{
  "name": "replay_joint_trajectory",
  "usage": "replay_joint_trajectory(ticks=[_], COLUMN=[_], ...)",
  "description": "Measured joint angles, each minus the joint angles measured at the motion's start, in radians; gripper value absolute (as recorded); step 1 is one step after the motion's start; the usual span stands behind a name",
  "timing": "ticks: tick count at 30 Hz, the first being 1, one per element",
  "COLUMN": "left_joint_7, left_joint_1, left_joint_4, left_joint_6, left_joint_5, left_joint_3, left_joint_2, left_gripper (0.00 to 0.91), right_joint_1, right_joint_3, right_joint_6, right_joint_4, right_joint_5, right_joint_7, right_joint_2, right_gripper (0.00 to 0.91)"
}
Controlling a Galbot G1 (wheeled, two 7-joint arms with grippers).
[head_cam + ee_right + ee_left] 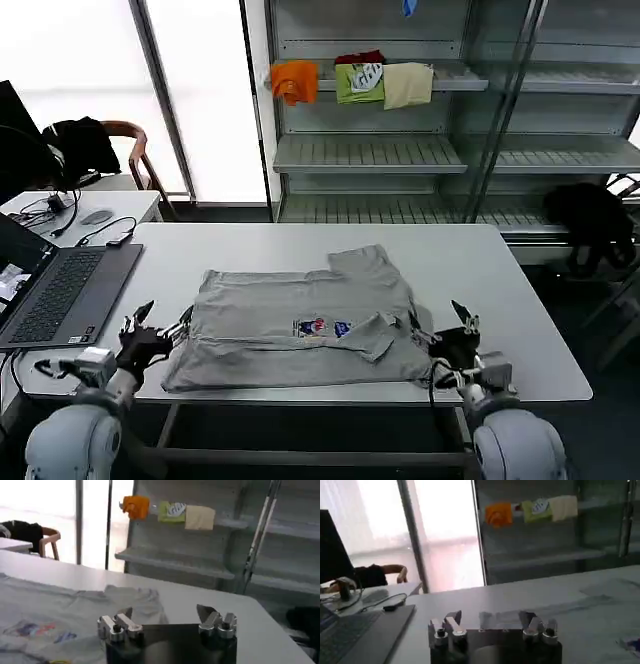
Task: Fold and organize the clothes.
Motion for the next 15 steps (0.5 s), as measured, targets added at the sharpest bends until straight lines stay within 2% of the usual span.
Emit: replay_joint_trajectory(ticks=[7,15], left_joint_7=[0.008,0.033], left_joint_1=[-0.193,-0.387], left_joint_4=[0.179,0.426], left_joint_6=[0.002,0.002], left_joint_5=[-0.015,0.012], left_joint_3=[0.094,0.161], left_joint_2=[-0.002,-0.009], left_gripper=[0.907,0.907], right_joint_1=[0.236,0.453], right_joint_3=[-0.013,-0.005], right_joint_6=[0.001,0.011], right_joint_4=[-0.28,-0.596], right_joint_5=[0.004,-0.053], right_joint_7=[0.001,-0.006], right_joint_2=[0.065,0.154], right_gripper=[0.907,0.907])
